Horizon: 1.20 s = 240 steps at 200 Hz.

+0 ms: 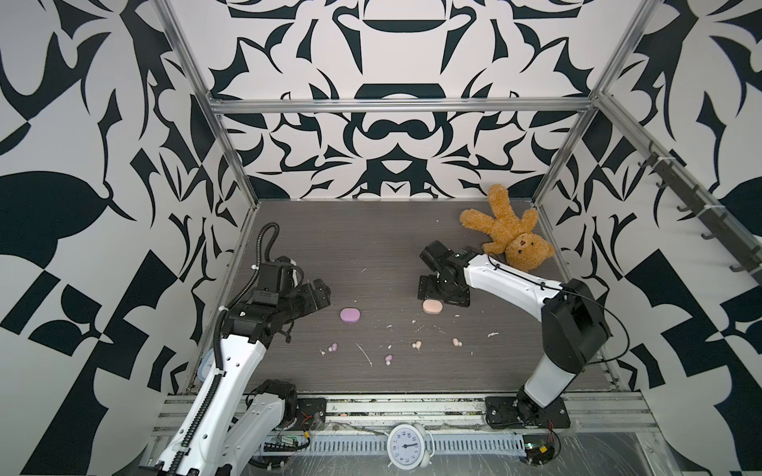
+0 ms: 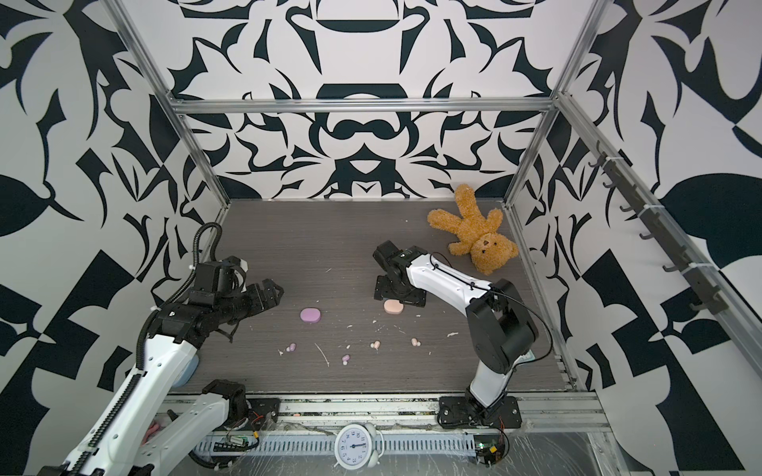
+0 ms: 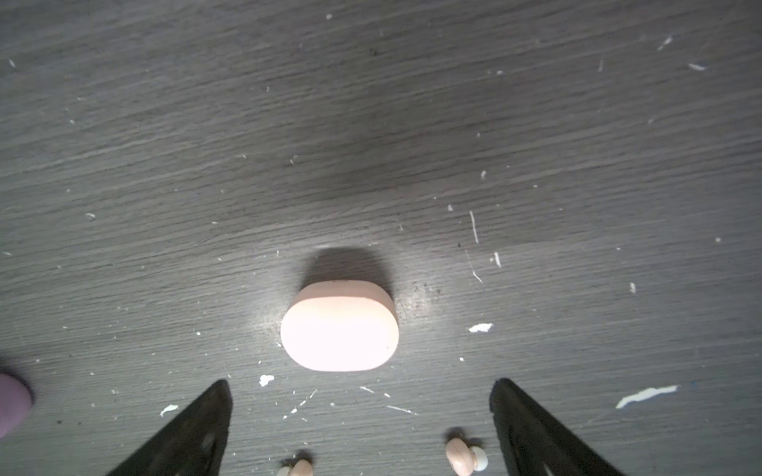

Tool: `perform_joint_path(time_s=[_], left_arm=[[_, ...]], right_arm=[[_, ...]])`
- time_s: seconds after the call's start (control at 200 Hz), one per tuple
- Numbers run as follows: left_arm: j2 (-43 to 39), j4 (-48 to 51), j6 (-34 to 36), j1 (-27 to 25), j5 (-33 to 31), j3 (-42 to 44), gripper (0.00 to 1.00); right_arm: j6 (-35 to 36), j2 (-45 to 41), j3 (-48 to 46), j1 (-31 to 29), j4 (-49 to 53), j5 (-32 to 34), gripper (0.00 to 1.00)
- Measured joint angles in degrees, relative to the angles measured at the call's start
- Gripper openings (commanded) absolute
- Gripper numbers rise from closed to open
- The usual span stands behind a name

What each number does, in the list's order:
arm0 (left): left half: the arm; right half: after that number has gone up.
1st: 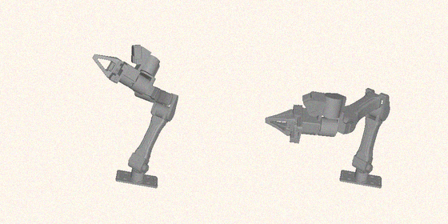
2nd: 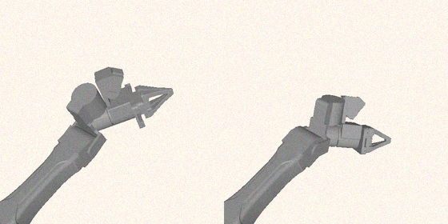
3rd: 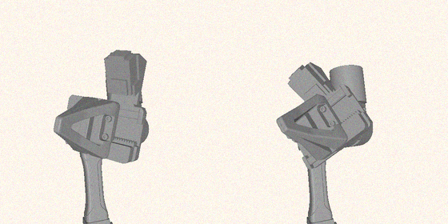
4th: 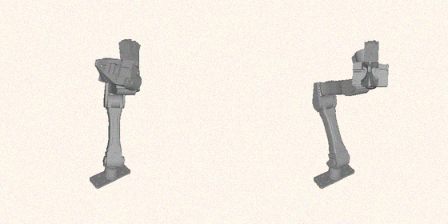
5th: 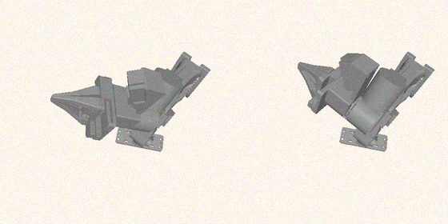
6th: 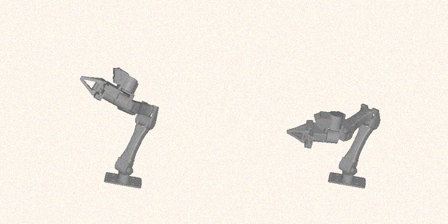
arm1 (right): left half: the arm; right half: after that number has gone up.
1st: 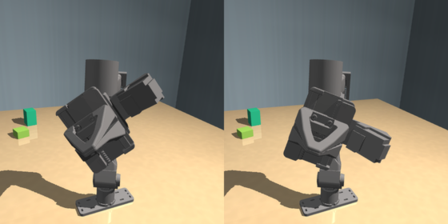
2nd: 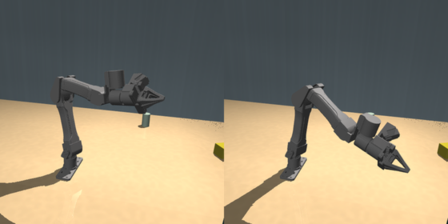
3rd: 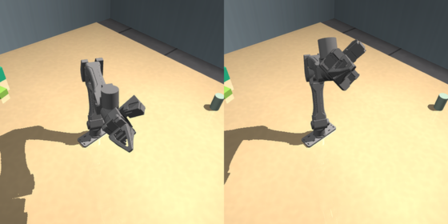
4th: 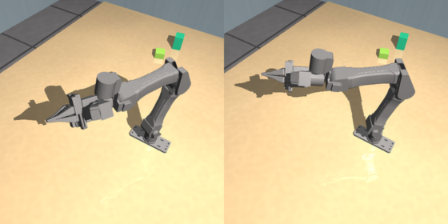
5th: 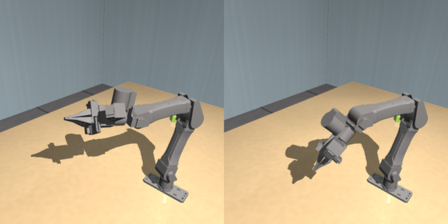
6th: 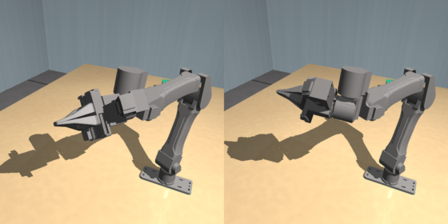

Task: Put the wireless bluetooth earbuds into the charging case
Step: 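Move the right gripper over the pale pink case while the left arm rises, then lower the right gripper and close it on the pale pink case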

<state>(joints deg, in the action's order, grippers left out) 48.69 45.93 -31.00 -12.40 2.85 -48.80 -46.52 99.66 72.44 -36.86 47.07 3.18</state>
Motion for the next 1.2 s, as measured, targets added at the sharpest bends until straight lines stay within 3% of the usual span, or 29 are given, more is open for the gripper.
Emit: perform_joint_path(time_s=[0.265,0.875,1.2], left_arm=[[0.24,0.00,-0.02,0.00,0.17,0.00,0.99],[1.29,0.00,-0.02,0.00,0.20,0.00,0.99],[1.64,0.00,-0.02,0.00,0.24,0.00,0.99]], right_arm=[[1.20,3.23,0.68,0.00,-1.11,-0.96,0.99],[1.92,5.51,0.68,-0.63,-2.75,-0.74,0.77],[1.97,5.53,0.44,-1.14,-3.21,0.07,0.82]])
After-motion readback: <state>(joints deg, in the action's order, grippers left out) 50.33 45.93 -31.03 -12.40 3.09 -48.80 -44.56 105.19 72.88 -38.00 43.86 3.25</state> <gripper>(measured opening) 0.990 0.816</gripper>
